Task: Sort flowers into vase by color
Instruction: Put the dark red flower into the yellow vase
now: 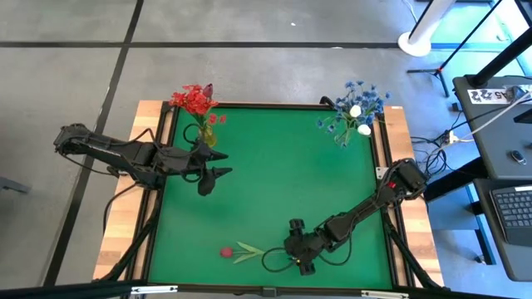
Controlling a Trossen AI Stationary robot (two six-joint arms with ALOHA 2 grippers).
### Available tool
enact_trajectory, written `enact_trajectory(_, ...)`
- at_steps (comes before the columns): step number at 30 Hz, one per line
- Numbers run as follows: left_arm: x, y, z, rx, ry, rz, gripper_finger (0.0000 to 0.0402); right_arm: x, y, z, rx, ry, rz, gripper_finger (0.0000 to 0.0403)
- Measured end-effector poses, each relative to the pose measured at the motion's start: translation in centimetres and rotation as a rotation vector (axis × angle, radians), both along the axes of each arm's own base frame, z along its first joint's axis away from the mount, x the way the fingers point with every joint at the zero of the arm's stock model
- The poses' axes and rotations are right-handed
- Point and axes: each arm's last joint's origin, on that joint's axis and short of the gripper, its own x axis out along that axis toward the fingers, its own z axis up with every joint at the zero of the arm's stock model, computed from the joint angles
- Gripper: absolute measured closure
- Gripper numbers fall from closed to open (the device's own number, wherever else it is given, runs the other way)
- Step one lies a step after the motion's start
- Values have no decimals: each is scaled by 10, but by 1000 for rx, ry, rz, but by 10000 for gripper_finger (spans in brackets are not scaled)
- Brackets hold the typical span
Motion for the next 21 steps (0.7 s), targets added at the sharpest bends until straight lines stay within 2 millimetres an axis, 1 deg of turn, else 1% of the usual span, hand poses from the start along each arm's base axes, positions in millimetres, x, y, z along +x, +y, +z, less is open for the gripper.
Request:
enact_trajectory(5,0,0,0,-1,-2,0,168,-2,-2,-4,-29,37,-28,163)
enact_trajectory(8,0,0,0,-1,-2,1,168,-4,-5,-6,-68,59,-44,177)
enact_trajectory(11,0,0,0,-1,-2,2,168,-7,-8,-8,-110,87,-63,209)
enact_trajectory(14,0,0,0,-2,-2,2,168,-9,-9,-9,-135,98,-73,250)
enact_trajectory(21,0,0,0,-3,-2,2,168,-6,-18,-11,-119,140,-102,340)
